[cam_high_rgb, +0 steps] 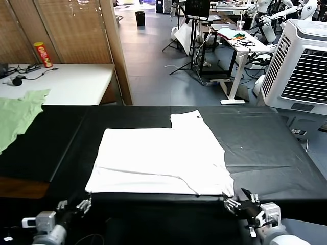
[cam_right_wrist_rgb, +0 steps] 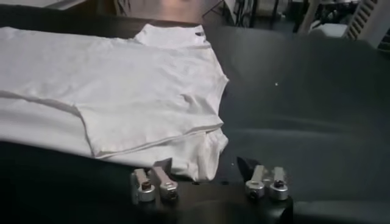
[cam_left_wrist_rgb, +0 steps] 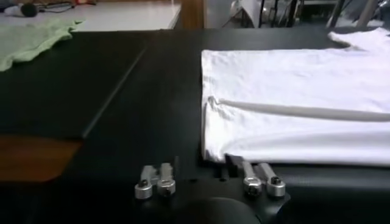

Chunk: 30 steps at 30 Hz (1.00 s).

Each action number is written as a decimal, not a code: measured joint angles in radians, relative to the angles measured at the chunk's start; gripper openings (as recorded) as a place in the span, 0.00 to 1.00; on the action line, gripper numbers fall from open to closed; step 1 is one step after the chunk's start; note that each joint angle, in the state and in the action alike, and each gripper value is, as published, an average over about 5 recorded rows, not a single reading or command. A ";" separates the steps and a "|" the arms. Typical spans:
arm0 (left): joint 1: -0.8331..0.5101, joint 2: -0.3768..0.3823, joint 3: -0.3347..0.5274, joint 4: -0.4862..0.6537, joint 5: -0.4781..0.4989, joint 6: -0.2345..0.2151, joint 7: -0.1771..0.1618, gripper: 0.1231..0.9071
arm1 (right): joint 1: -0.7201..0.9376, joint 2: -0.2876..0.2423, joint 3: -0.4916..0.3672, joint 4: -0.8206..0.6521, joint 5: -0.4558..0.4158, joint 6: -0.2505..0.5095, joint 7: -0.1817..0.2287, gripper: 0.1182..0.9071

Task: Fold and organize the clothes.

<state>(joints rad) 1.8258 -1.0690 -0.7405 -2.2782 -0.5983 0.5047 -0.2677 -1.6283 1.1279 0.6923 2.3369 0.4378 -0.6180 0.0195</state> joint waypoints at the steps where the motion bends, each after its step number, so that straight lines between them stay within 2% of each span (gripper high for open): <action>1: -0.005 0.005 -0.006 -0.011 -0.013 0.003 -0.003 0.85 | 0.033 -0.008 -0.005 -0.014 0.002 0.012 0.004 0.86; 7: -0.156 0.063 0.006 0.012 -0.134 0.000 -0.032 0.86 | 0.303 -0.060 -0.086 -0.192 0.035 0.066 0.050 0.86; 14: -0.488 0.152 0.120 0.204 -0.248 -0.010 -0.049 0.86 | 0.650 -0.052 -0.257 -0.496 0.048 0.097 0.093 0.86; 19: -0.722 0.181 0.233 0.380 -0.267 -0.006 -0.028 0.86 | 0.856 -0.005 -0.368 -0.728 0.045 0.095 0.108 0.86; 24: -0.931 0.169 0.348 0.564 -0.268 0.010 0.011 0.86 | 1.024 0.057 -0.453 -0.950 0.042 0.089 0.089 0.86; 30: -1.092 0.139 0.458 0.753 -0.260 0.037 0.054 0.86 | 1.154 0.116 -0.524 -1.145 0.043 0.041 0.077 0.86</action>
<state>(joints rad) 0.7337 -0.9299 -0.2822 -1.5251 -0.8587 0.5415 -0.2133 -0.4744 1.2435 0.1683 1.1915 0.4805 -0.5766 0.0965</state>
